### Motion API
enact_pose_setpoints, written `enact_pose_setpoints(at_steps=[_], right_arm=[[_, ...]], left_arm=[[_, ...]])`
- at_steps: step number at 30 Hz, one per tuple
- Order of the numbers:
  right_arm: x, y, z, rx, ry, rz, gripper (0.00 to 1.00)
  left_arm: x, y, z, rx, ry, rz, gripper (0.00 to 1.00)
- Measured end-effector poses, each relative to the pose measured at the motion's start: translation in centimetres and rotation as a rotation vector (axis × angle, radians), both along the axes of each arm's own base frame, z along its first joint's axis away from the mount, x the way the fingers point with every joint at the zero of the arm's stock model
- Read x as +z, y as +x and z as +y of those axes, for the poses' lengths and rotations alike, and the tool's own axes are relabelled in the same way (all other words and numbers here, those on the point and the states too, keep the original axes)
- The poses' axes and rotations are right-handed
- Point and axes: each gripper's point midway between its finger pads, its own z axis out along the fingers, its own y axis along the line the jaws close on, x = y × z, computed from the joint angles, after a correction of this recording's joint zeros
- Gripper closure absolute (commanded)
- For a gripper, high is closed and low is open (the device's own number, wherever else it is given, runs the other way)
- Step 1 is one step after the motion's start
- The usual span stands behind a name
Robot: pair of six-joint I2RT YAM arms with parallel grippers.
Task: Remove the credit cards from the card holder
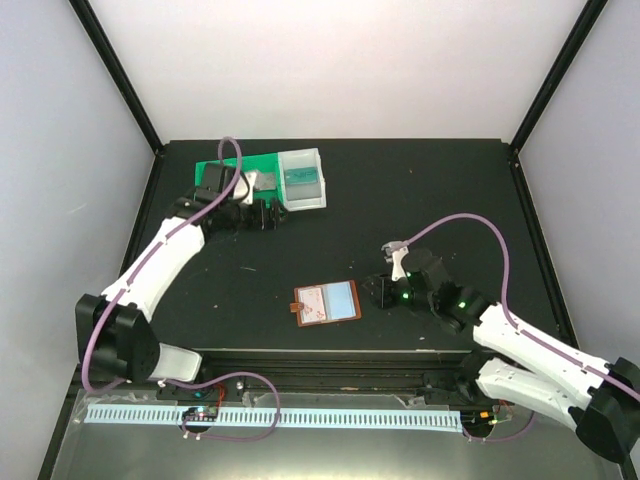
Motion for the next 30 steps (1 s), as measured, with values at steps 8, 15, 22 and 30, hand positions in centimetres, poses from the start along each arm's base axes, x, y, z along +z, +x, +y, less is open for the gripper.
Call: enact_pose_setpoints(at_steps=[8,15,22,30], right_arm=[[-3.2,-0.1,1.1,0.025,-0.032,0.099,0.70],[-5.4,-0.1,1.8,0.041,-0.056,0.160,0.75],[-6.8,-0.4,2.9,0.082,-0.048,0.209,0.76],[-8.4,-0.7,3.8,0.121,-0.046,0.260,0.75]], left_arm=[[-7.1,-6.6,0.0,-0.070,-0.027,0.194,0.18],[-10.9,-11.7,-2.3,-0.157,-0.082,0.287,0.30],[-14.3,-15.4,-4.8,-0.226,-0.137,0.382,0.39],[-16.0,-16.2,-6.6,-0.252,-0.165,0.429,0.41]])
